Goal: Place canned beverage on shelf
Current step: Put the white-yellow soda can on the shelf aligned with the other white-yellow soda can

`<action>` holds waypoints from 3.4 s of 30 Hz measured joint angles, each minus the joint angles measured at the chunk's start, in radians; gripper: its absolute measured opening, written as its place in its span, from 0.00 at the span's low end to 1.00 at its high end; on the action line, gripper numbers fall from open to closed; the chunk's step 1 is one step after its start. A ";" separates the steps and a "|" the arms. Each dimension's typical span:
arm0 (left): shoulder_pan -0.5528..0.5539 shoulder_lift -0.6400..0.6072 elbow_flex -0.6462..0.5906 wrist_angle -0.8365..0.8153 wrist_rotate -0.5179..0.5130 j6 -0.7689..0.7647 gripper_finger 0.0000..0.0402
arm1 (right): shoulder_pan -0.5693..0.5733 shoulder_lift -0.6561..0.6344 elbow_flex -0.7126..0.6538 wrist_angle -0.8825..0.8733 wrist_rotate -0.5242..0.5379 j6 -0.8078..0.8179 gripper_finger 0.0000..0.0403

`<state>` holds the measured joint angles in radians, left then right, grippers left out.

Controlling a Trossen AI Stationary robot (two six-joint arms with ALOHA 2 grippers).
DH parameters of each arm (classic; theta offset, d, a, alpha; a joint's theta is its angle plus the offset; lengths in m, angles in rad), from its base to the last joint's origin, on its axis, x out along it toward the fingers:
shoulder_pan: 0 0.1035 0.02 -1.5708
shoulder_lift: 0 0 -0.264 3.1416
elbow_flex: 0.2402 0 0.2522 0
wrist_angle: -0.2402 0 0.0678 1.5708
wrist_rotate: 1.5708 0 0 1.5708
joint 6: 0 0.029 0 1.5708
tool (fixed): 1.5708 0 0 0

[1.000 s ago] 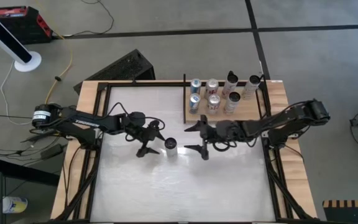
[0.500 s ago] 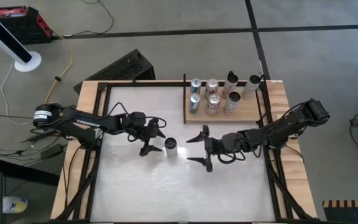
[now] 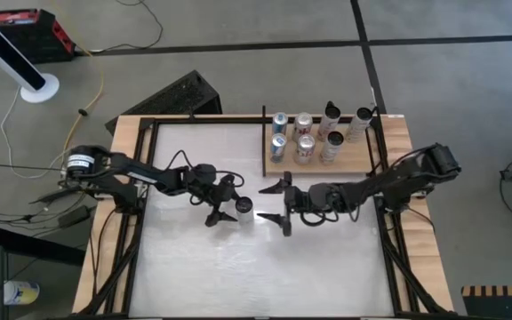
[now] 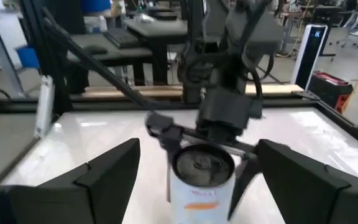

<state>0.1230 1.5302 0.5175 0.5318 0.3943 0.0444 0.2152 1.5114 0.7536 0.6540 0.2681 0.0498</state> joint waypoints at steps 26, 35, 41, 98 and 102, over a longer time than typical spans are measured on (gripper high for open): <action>0.002 0.092 0.000 0.062 0.003 0.082 0.80 | -0.166 0.201 0.151 -0.033 -0.330 -0.032 0.87; 0.002 0.092 0.000 0.062 0.003 0.074 0.80 | -0.167 0.248 0.151 -0.031 -0.375 -0.035 0.87; 0.002 0.091 0.011 0.054 0.004 0.069 0.80 | -0.168 0.279 0.170 -0.029 -0.376 -0.047 0.87; 0.019 -0.059 0.012 -0.153 -0.173 0.134 0.80 | 0.349 -0.460 0.173 -2.099 0.823 1.516 0.70; 0.027 -0.059 0.012 -0.153 -0.174 0.131 0.80 | 0.324 -0.460 0.171 -2.224 0.819 1.655 0.70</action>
<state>0.1497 1.4708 0.5293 0.3790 0.2207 0.1753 0.5393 1.0512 0.9246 -1.5699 1.0872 1.7053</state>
